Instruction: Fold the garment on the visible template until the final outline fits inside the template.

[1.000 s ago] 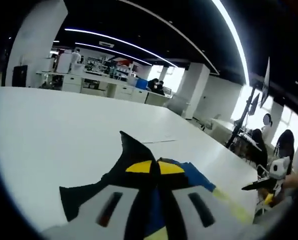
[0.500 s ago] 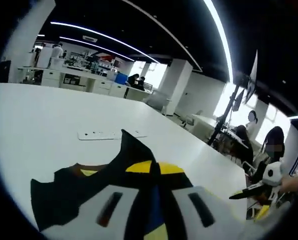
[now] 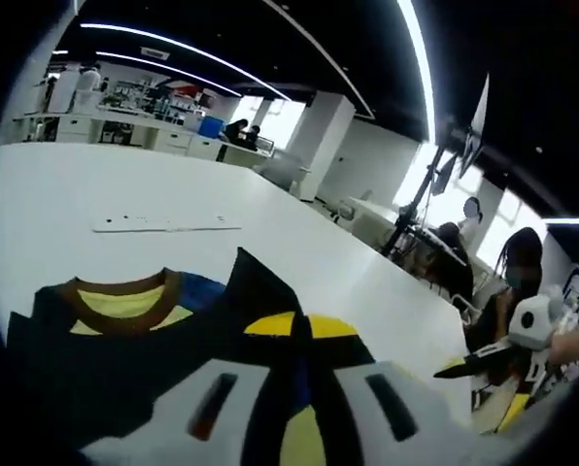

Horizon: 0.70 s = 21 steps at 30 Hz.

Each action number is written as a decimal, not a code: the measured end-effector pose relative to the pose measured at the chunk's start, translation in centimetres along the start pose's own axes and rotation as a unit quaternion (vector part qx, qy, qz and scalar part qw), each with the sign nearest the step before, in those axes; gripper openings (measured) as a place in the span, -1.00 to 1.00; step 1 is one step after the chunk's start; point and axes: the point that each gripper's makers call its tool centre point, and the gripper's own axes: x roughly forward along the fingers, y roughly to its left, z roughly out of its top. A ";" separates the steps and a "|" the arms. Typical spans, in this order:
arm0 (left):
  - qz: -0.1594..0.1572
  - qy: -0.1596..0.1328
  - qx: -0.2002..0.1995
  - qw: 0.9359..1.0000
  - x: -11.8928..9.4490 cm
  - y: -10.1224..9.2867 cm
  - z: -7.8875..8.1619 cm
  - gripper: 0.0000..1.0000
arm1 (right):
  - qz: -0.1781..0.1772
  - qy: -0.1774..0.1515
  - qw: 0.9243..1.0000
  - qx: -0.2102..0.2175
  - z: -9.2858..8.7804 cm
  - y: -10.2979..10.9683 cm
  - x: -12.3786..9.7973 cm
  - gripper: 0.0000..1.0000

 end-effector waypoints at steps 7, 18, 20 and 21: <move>-0.004 0.027 0.001 1.000 0.8 -0.1 -2.0 -1.00 | 0.001 0.003 1.000 0.005 -0.2 0.1 0.2 0.86; 0.000 0.036 0.024 0.999 0.8 0.6 -2.4 -0.47 | 0.007 0.006 1.000 0.001 0.0 0.3 0.6 0.86; -0.002 0.039 0.022 0.999 0.7 0.5 -2.4 -0.47 | 0.008 0.005 1.000 0.000 0.2 0.4 0.7 0.86; -0.005 0.039 0.020 0.999 0.5 0.6 -2.4 -0.44 | 0.009 0.004 1.000 -0.001 0.2 0.4 0.8 0.86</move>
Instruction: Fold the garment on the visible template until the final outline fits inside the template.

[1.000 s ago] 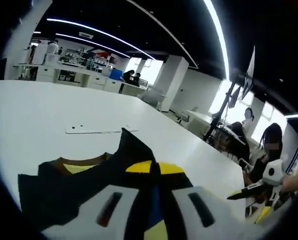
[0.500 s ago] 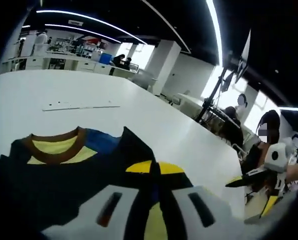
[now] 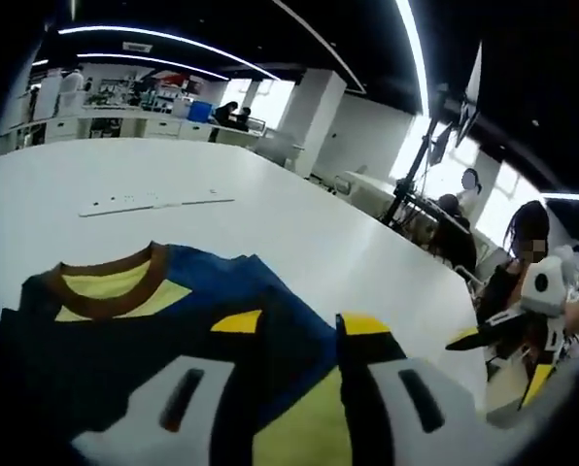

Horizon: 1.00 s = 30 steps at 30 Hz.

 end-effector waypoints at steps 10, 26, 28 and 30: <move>0.009 -0.003 0.012 1.000 -1.2 1.6 0.8 -0.29 | 0.009 0.000 1.000 -0.009 0.6 0.7 0.9 0.82; 0.132 -0.001 0.052 0.990 -11.4 14.4 4.3 -0.62 | 0.023 -0.021 0.995 -0.094 7.9 0.8 6.7 0.54; 0.140 0.002 0.053 0.989 -12.2 15.7 4.3 -0.68 | 0.026 -0.022 0.995 -0.098 8.4 0.8 7.4 0.53; 0.154 0.014 0.049 0.987 -13.1 17.3 4.1 -0.65 | 0.028 -0.020 0.994 -0.104 8.7 0.7 8.0 0.53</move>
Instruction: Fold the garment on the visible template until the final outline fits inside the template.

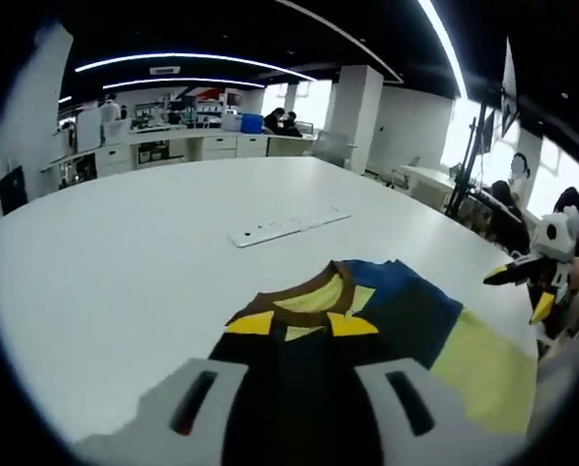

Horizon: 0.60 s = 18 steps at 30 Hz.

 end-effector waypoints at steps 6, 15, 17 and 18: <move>0.004 0.027 0.010 1.000 -0.1 2.2 -0.7 -0.80 | 0.006 0.008 1.000 -0.006 0.1 0.0 1.2 0.51; -0.010 0.068 0.018 0.997 2.3 2.8 -2.1 -0.84 | 0.009 0.019 1.000 -0.021 -0.2 0.1 2.2 0.49; -0.014 0.083 0.018 0.996 2.8 2.7 -2.7 -0.84 | 0.010 0.019 1.000 -0.022 -0.2 0.1 2.4 0.49; -0.017 0.087 0.019 0.996 3.0 2.5 -2.9 -0.84 | 0.011 0.019 0.999 -0.022 -0.3 0.2 2.5 0.49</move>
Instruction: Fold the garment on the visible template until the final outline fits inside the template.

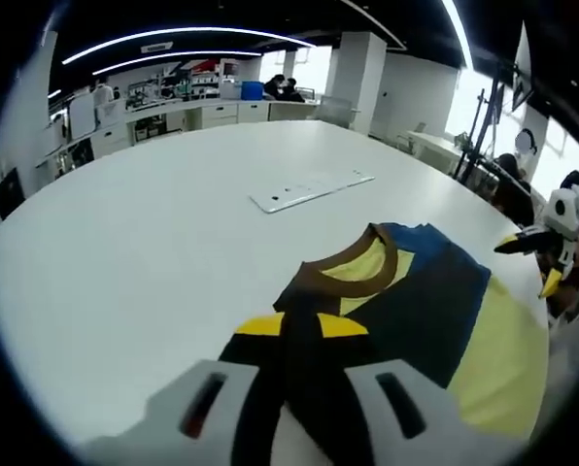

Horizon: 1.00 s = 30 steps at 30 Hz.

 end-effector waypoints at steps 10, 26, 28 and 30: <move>-0.018 0.025 0.021 0.999 1.7 -0.4 -0.3 -0.85 | 0.001 0.009 1.000 -0.005 -0.4 -0.4 0.4 0.48; -0.014 0.078 0.003 0.997 2.6 0.3 -1.9 -0.90 | -0.047 0.029 0.998 0.029 -0.4 -2.5 4.6 0.22; -0.012 0.083 -0.003 0.996 2.6 0.3 -1.9 -0.96 | -0.055 0.039 0.997 0.033 -0.8 -2.8 5.1 0.18; -0.010 0.084 -0.009 0.996 2.6 0.4 -1.9 -0.99 | -0.055 0.041 0.997 0.037 -0.9 -3.1 5.6 0.16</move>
